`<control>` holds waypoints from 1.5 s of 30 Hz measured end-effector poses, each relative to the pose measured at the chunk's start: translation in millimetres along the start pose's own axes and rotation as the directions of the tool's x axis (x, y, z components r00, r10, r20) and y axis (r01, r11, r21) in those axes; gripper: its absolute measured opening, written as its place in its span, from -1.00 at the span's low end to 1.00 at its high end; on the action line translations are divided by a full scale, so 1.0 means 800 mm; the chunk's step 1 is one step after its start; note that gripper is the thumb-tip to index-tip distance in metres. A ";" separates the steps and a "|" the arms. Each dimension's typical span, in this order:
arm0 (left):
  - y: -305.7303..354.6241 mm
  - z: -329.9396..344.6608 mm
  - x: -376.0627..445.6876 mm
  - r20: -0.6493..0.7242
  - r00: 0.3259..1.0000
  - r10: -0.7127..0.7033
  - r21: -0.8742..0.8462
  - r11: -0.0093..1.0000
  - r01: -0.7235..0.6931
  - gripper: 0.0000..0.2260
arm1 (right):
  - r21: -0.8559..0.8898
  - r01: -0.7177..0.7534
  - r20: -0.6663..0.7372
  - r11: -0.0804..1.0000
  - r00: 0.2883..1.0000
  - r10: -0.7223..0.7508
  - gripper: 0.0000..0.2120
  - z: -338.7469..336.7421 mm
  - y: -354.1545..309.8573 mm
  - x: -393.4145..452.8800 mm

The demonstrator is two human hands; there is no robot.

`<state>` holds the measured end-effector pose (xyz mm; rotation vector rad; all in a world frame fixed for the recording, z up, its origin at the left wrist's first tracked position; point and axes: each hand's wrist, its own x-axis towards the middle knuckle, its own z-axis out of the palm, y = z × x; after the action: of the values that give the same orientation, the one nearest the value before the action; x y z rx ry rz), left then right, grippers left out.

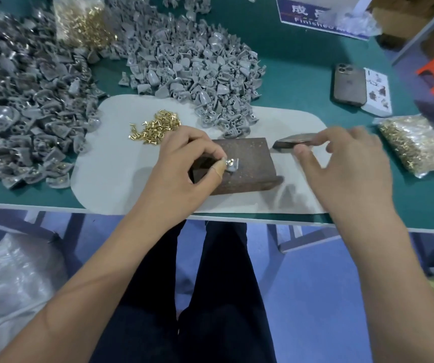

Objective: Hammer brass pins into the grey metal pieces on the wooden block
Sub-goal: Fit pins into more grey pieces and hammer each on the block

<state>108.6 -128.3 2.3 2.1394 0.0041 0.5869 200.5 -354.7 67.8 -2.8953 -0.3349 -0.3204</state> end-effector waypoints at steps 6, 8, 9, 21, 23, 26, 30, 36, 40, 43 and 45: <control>-0.003 -0.002 0.001 0.008 1.000 0.000 -0.020 1.000 0.000 -0.97 | 0.030 -0.040 0.174 0.999 0.984 0.034 -0.72 0.036 0.025 -0.008; -0.004 -0.002 0.001 0.008 1.000 0.001 -0.021 1.000 -0.001 -0.97 | 0.086 -0.090 0.210 0.992 0.975 0.071 -0.76 0.037 0.033 -0.003; -0.005 -0.002 0.001 0.007 1.000 0.002 -0.021 1.000 -0.001 -0.97 | 0.069 -0.089 0.229 0.994 0.971 0.071 -0.77 0.038 0.036 0.000; -0.006 0.000 0.001 -0.014 1.000 0.018 -0.029 0.999 -0.019 -0.95 | 0.699 0.104 0.157 0.708 0.943 -0.294 -0.76 -0.040 0.011 -0.012; -0.007 0.000 0.002 -0.012 1.000 0.019 -0.032 0.999 -0.019 -0.95 | 0.683 0.100 0.232 0.724 0.910 -0.345 -0.79 -0.039 -0.003 -0.023; -0.007 -0.001 0.002 -0.005 1.000 0.011 -0.049 0.999 -0.011 -0.96 | 0.610 0.136 0.256 0.780 0.898 -0.357 -0.82 -0.030 -0.014 -0.034; -0.006 -0.001 0.003 -0.009 1.000 0.011 -0.057 0.998 -0.012 -0.96 | 0.521 0.179 0.263 0.835 0.897 -0.356 -0.91 -0.024 -0.022 -0.037; -0.003 -0.002 0.002 -0.001 1.000 0.000 -0.055 0.998 0.000 -0.97 | 0.432 0.227 0.115 0.873 0.946 -0.303 -0.76 -0.029 -0.030 -0.037; -0.005 -0.002 0.002 -0.007 1.000 0.015 -0.055 0.998 -0.016 -0.97 | 0.405 0.247 0.111 0.880 0.942 -0.316 -0.81 -0.025 -0.042 -0.040; -0.005 -0.001 0.003 -0.014 1.000 0.019 -0.053 0.998 -0.020 -0.97 | 0.393 0.265 0.171 0.881 0.920 -0.353 -0.82 -0.024 -0.049 -0.040; -0.006 -0.001 0.002 -0.014 0.999 0.029 -0.048 0.998 -0.030 -0.98 | 0.372 0.280 0.128 0.885 0.929 -0.347 -0.85 -0.032 -0.048 -0.034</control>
<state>110.8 -124.2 -0.2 2.0920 -0.0343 0.6121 160.5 -329.9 92.8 -2.5168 -0.8142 -0.0216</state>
